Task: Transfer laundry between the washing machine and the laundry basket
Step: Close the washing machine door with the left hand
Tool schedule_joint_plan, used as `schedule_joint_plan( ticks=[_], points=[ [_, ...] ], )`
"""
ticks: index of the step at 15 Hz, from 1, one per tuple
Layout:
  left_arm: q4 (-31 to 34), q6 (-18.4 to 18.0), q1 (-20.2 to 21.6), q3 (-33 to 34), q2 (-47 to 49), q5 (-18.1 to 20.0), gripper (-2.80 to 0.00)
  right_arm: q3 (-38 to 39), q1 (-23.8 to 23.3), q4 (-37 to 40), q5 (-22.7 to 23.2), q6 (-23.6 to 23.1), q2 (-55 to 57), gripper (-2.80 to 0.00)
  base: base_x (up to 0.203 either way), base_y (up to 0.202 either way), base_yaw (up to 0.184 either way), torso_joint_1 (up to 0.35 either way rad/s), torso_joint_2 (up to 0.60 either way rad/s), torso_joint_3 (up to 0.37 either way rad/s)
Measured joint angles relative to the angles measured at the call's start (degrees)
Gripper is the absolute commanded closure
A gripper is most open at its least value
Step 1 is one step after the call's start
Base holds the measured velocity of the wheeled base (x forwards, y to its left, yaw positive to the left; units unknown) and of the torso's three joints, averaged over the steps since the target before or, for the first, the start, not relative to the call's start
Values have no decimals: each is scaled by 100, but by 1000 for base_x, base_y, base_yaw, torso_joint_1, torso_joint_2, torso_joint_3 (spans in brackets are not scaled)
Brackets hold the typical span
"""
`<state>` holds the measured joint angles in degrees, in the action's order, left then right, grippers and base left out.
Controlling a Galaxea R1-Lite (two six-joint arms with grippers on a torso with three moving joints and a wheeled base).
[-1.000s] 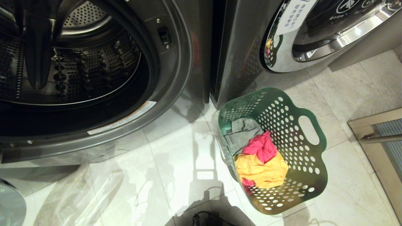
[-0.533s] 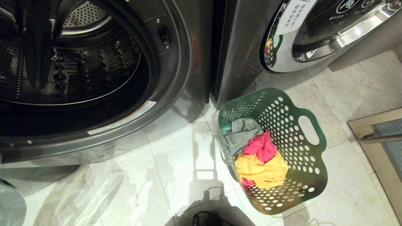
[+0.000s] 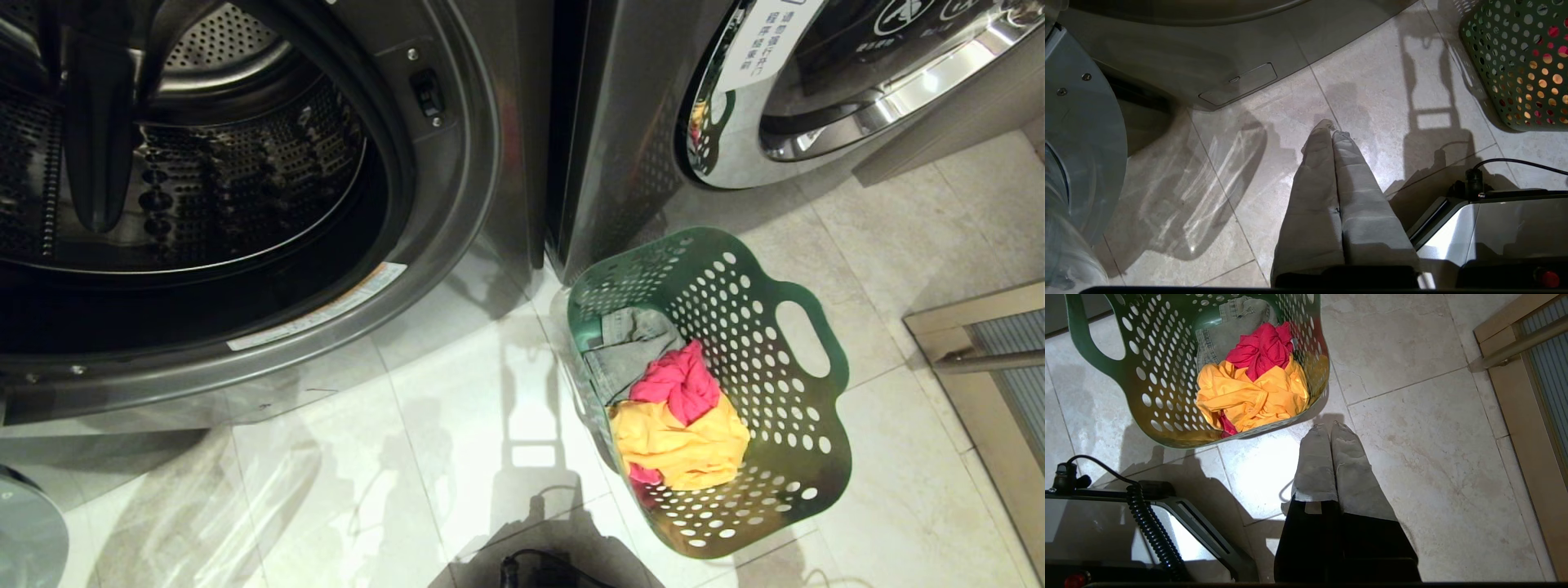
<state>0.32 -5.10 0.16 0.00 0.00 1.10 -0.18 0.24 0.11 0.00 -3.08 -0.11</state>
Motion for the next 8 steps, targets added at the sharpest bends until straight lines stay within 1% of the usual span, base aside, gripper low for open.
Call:
schedule_joint_plan(
  ticks=[3,8],
  points=[
    [1,-1,-1,0,0,3,0,2,0,-1,0,8,0,0,0,0,0,0,-1,111],
    [-2,-4,0,0,0,5,0,13,0,0,0,-39,1,0,0,0,0,3,-1,194]
  ],
)
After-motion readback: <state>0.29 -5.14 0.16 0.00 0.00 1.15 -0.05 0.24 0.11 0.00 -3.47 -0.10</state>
